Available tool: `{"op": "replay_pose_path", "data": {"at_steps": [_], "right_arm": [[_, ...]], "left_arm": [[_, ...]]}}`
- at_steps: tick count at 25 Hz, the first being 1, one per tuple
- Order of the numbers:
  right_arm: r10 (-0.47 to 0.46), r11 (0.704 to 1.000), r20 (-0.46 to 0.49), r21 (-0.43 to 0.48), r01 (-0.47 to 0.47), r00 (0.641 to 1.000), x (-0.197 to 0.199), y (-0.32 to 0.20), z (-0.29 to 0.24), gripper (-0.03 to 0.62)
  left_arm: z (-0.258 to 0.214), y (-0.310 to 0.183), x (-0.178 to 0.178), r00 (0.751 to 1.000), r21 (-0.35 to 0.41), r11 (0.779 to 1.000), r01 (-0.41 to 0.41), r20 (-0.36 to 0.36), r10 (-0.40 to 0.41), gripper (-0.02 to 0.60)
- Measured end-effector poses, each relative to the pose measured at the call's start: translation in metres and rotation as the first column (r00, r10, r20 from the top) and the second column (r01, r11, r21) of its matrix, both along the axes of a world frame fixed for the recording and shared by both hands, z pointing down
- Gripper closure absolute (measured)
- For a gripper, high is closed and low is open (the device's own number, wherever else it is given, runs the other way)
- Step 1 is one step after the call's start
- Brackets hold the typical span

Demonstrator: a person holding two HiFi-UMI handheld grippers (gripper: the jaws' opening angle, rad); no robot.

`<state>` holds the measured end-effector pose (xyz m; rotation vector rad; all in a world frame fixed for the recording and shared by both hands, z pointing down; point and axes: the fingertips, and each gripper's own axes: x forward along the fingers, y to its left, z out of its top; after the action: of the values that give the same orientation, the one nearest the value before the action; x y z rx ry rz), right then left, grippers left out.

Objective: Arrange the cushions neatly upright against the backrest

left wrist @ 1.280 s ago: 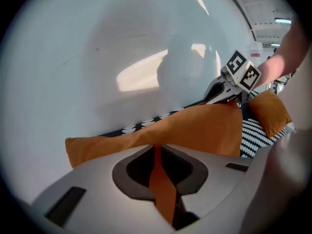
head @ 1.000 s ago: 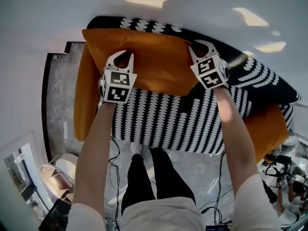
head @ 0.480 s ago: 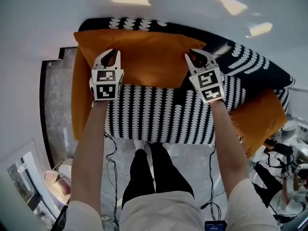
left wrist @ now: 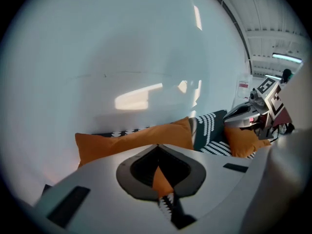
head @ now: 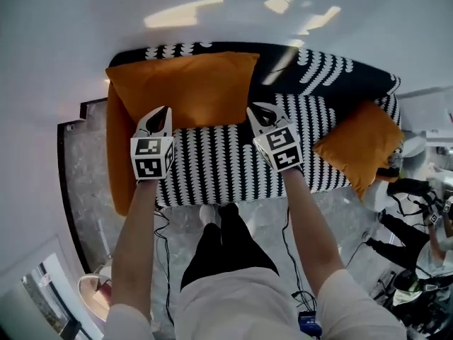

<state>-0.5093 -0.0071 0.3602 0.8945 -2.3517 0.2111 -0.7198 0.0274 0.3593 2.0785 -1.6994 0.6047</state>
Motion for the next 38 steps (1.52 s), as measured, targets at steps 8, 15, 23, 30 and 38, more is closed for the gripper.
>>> {"op": "replay_pose_path", "data": {"at_steps": [8, 15, 23, 30, 38], "right_arm": [[0.160, 0.985, 0.104, -0.080, -0.153, 0.982, 0.064, 0.150, -0.047, 0.570], [0.303, 0.953, 0.101, -0.044, -0.300, 0.948, 0.130, 0.239, -0.097, 0.571], [0.489, 0.871, 0.146, -0.031, -0.490, 0.860, 0.227, 0.316, -0.128, 0.571], [0.633, 0.768, 0.182, -0.028, -0.640, 0.752, 0.324, 0.361, -0.141, 0.571], [0.676, 0.724, 0.236, -0.036, -0.689, 0.698, 0.434, 0.415, -0.132, 0.571]], "left_arm": [[-0.045, 0.112, 0.073, 0.985, -0.014, 0.989, -0.148, -0.092, 0.146, 0.563], [-0.086, 0.178, 0.145, 0.941, 0.019, 0.951, -0.309, -0.134, 0.309, 0.565], [-0.100, 0.241, 0.266, 0.827, 0.044, 0.848, -0.527, -0.201, 0.525, 0.563], [-0.101, 0.274, 0.368, 0.716, 0.044, 0.739, -0.672, -0.218, 0.663, 0.563], [-0.112, 0.321, 0.488, 0.675, 0.069, 0.687, -0.723, -0.145, 0.724, 0.563]]}}
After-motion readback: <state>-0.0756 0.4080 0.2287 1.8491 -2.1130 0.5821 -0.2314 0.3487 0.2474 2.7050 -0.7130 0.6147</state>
